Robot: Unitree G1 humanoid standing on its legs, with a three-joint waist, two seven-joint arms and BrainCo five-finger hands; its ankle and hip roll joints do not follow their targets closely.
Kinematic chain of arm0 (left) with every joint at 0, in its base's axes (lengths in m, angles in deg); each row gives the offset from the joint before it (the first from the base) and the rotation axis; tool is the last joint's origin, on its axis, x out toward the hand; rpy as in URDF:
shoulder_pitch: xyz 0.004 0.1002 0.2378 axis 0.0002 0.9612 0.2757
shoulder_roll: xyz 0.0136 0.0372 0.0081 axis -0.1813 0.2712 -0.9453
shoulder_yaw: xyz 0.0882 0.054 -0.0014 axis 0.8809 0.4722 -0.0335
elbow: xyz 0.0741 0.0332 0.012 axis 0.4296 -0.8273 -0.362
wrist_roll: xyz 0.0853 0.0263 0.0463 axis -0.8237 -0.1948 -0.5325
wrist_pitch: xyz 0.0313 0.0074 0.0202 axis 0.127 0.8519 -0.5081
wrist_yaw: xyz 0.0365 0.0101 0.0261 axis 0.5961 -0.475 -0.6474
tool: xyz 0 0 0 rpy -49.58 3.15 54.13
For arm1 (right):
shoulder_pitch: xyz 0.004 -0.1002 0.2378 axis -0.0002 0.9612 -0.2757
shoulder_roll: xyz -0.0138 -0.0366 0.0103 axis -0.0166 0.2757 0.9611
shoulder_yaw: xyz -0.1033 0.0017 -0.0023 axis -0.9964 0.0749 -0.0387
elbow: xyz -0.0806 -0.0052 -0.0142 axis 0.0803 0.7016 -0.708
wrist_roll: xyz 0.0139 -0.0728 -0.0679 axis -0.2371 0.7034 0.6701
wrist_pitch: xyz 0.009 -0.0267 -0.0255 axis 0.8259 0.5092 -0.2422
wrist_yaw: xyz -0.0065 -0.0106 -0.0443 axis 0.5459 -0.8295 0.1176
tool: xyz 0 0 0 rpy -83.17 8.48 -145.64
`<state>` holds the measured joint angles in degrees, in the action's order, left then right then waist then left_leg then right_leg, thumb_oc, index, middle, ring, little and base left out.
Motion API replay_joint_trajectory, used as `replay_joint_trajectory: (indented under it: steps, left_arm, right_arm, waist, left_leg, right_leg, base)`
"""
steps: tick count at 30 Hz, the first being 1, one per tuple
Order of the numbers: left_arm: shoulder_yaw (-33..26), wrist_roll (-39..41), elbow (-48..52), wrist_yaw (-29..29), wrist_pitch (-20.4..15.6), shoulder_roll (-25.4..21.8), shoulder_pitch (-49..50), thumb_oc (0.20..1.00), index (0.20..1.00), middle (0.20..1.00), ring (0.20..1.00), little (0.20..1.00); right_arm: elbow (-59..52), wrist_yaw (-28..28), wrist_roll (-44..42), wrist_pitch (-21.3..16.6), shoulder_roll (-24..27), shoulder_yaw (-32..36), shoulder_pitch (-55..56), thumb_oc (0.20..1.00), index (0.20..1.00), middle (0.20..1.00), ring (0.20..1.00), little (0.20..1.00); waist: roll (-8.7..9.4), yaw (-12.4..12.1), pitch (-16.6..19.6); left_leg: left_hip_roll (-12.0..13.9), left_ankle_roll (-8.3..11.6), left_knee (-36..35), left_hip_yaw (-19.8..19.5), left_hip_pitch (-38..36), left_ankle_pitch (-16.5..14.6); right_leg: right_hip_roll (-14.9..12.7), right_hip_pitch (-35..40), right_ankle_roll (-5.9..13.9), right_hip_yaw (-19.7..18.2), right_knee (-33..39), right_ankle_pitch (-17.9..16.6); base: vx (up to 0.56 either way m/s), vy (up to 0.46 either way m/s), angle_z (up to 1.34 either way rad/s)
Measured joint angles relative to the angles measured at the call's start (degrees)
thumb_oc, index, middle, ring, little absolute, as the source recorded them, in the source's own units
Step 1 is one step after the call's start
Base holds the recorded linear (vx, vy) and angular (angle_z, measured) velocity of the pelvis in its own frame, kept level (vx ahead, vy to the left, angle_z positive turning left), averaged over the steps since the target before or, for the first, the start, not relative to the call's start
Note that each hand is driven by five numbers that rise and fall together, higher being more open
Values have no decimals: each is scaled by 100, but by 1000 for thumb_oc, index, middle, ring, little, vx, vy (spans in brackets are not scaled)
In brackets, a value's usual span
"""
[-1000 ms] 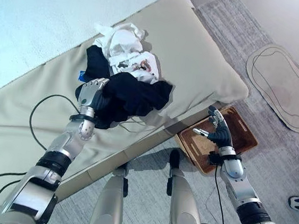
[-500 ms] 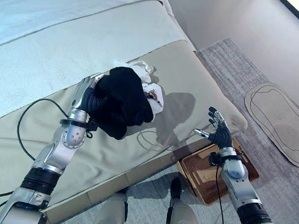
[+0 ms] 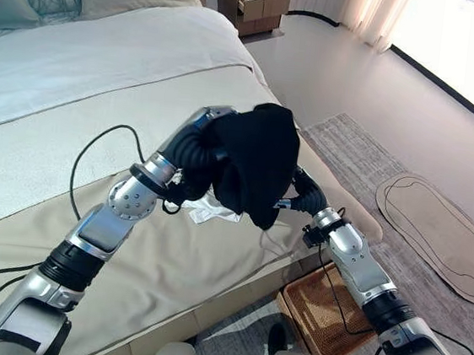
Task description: Pick up clothes into the bucket
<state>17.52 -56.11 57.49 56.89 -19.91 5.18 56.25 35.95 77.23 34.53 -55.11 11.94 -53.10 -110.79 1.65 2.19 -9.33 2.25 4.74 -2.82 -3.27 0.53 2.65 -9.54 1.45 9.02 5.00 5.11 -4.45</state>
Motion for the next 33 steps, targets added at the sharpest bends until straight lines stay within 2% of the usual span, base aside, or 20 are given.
replay_joint_trajectory:
  steps: [2, 5, 8, 12, 17, 18, 24, 30, 33]
  left_arm:
    - [46, 93, 51, 184, -16, -28, 15, 200, 200, 200, 200, 200]
    - [107, 168, 379, 393, -110, -340, 63, 200, 200, 200, 200, 200]
    - [112, 165, 510, 474, -147, -495, 102, 200, 200, 200, 200, 200]
    - [110, 150, 584, 504, -179, -491, 182, 200, 200, 200, 200, 200]
    - [105, 144, 818, 510, -177, -478, 411, 200, 200, 200, 200, 200]
    - [105, 144, 834, 510, -177, -455, 437, 200, 200, 200, 200, 200]
    - [106, 153, 834, 520, -174, -148, 571, 200, 200, 200, 200, 200]
    - [106, 166, 829, 548, -143, -93, 642, 200, 200, 200, 200, 200]
    - [-1, 216, 792, 550, -143, 123, 845, 200, 200, 200, 200, 200]
  right_arm:
    - [52, 198, -444, 67, -63, -157, -12, 1000, 1000, 1000, 1000, 1000]
    - [51, 457, -965, 176, -234, -210, -14, 1000, 1000, 1000, 1000, 1000]
    - [48, 481, -1390, 263, -355, -352, -3, 1000, 1000, 1000, 1000, 1000]
    - [-43, 496, -1617, 323, -454, -383, 88, 1000, 1000, 1000, 1000, 1000]
    - [-171, 367, -1674, 361, -468, -383, 201, 1000, 1000, 1000, 1000, 1000]
    - [-223, 333, -1674, 361, -463, -382, 201, 200, 200, 200, 200, 200]
    - [-246, 285, -1676, 357, -577, -382, 200, 200, 200, 200, 200, 200]
    - [-255, 347, -1730, 355, -569, -382, 228, 200, 200, 200, 200, 200]
    - [-305, 360, -1891, 342, -572, -358, 438, 200, 200, 200, 200, 200]
  waist:
    - [-4, -9, 44]
    - [-35, -11, 135]
    - [-71, -19, 242]
    - [-123, -17, 395]
    - [-146, -18, 419]
    - [-153, -18, 427]
    - [-184, -19, 472]
    - [-182, -18, 476]
    - [-186, -15, 497]
  left_leg:
    - [43, 0, -40, 11, -92, 1]
    - [78, 6, -64, 31, -129, 10]
    - [100, 8, -93, 83, -219, 12]
    - [135, 14, -169, 95, -273, 21]
    - [165, 14, -195, 107, -282, 31]
    - [164, 14, -195, 109, -282, 32]
    - [159, 12, -194, 116, -283, 33]
    - [155, 2, -187, 116, -285, 42]
    - [154, 2, -198, 115, -295, 44]
  right_leg:
    - [28, 67, -6, -5, 1, 4]
    - [63, 78, -6, -27, 1, 5]
    - [81, 129, -7, -77, 2, 6]
    - [113, 139, -26, -81, 2, 18]
    - [139, 128, -31, -98, 2, 21]
    - [139, 128, -32, -101, 2, 20]
    - [137, 124, -32, -109, 1, 20]
    - [135, 129, -32, -108, 1, 21]
    - [135, 133, -36, -107, 1, 24]
  base:
    - [45, -18, -4]
    - [39, -21, -4]
    - [27, -19, -8]
    - [0, 0, 0]
    - [0, 0, 0]
    - [0, 0, 0]
    - [0, 0, 0]
    - [0, 0, 0]
    - [33, 2, 0]
